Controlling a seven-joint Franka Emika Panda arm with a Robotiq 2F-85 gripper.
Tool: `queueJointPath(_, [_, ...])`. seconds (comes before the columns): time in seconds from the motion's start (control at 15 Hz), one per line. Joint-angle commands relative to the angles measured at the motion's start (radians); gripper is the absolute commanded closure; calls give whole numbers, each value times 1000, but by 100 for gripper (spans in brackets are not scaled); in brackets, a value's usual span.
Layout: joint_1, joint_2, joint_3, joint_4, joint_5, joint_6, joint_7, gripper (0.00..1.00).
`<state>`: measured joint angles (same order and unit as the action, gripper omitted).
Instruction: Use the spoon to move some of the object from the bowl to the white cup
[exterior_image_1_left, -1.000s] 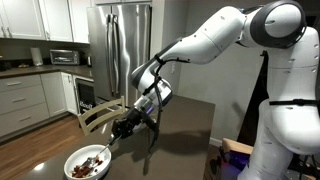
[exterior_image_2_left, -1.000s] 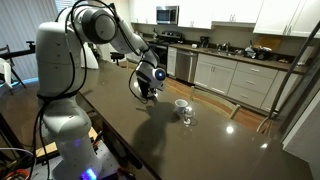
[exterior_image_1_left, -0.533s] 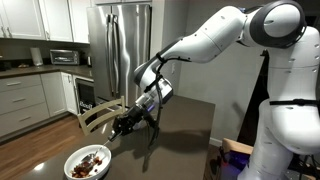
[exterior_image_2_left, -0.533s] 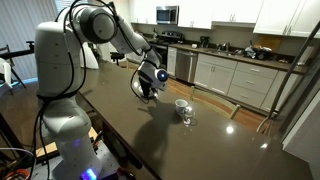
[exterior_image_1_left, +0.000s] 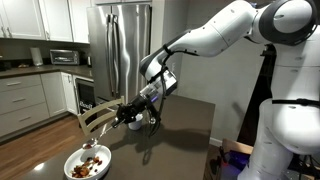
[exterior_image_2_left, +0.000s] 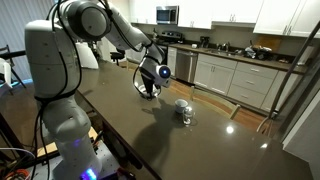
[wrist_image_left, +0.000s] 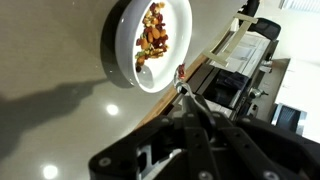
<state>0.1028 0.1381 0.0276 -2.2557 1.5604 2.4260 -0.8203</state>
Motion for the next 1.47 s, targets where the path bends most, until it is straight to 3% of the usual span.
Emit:
queueJointPath(0.0, [-33, -84, -12, -61, -18, -12, 1, 96])
queueJointPath(0.8, [-129, -227, -87, -193, -177, 5, 62, 96])
queueJointPath(1.4, [-166, -221, -112, -176, -296, 90, 132, 96])
